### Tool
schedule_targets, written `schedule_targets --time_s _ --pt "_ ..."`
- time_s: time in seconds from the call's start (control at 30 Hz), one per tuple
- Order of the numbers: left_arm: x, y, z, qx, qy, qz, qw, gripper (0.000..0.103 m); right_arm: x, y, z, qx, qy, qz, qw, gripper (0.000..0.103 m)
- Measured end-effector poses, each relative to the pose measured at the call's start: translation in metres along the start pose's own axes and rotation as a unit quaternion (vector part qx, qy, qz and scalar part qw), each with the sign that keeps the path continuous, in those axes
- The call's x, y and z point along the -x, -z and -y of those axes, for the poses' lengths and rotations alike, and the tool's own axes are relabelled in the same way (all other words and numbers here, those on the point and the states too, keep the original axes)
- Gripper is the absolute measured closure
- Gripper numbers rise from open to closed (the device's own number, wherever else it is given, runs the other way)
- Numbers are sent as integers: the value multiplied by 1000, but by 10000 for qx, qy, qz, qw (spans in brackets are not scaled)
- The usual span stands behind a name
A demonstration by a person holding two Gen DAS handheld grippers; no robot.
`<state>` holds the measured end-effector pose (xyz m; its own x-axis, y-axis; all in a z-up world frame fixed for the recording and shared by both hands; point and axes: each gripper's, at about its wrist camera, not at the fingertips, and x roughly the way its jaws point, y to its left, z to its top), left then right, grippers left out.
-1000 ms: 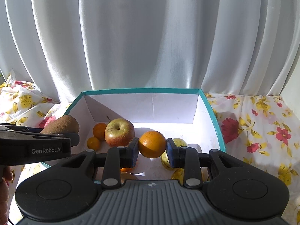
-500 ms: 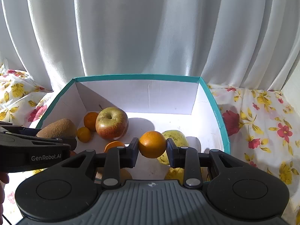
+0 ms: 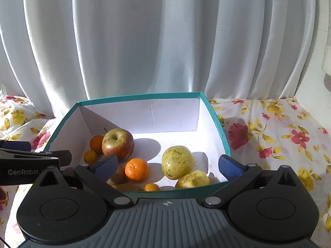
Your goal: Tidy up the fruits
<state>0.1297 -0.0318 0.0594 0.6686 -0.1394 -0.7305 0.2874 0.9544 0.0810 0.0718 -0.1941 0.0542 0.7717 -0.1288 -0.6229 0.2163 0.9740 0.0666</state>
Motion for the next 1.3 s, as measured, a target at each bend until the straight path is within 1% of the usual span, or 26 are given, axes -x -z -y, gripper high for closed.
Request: schedule_targets --time_s 0.03,0.1,0.27,0.33,0.4,0.53,0.63,0.7,0.83,0.93,1.0,1.1,1.3 --pt "2 2 -1 -7 -9 -44 10000 9 3 2 -1 8 67 -21 10000 0" --pt "3 5 -1 -42 2 -174 9998 8 7 6 -2 10 190 -140 9997 0" --pt "0 11 -3 -28 -127 -673 9976 8 7 9 4 -132 110 -771 9969 0" --pt "1 12 -4 -70 -118 -844 9963 8 9 9 4 -111 222 -905 9956 0" --pt "5 13 -4 -94 -98 -863 9962 8 12 8 2 -10 379 -959 9947 0" --pt "9 11 -4 -202 -107 -968 9950 8 10 1 -5 342 721 -1340 9878 0" --pt "5 7 -8 -79 -76 -1206 9926 8 2 -4 -8 492 934 -1659 9805 0" --pt "1 7 -11 38 -87 -1371 9905 8 -3 -6 -9 476 982 -1801 9776 0" --pt "-6 11 -14 131 -63 -1590 9872 9 -9 -8 -9 325 882 -1982 9756 0" --pt "-8 15 -15 174 -42 -1682 9856 10 -12 -8 -10 276 886 -2031 9748 0" --pt "-8 16 -16 196 5 -1698 9853 10 -14 -7 -11 269 918 -2059 9739 0" --pt "-8 15 -16 198 -10 -1683 9855 10 -16 -7 -10 263 936 -2098 9729 0" --pt "-15 15 -14 208 -35 -1774 9839 10 -19 -6 -9 259 923 -2130 9723 0"
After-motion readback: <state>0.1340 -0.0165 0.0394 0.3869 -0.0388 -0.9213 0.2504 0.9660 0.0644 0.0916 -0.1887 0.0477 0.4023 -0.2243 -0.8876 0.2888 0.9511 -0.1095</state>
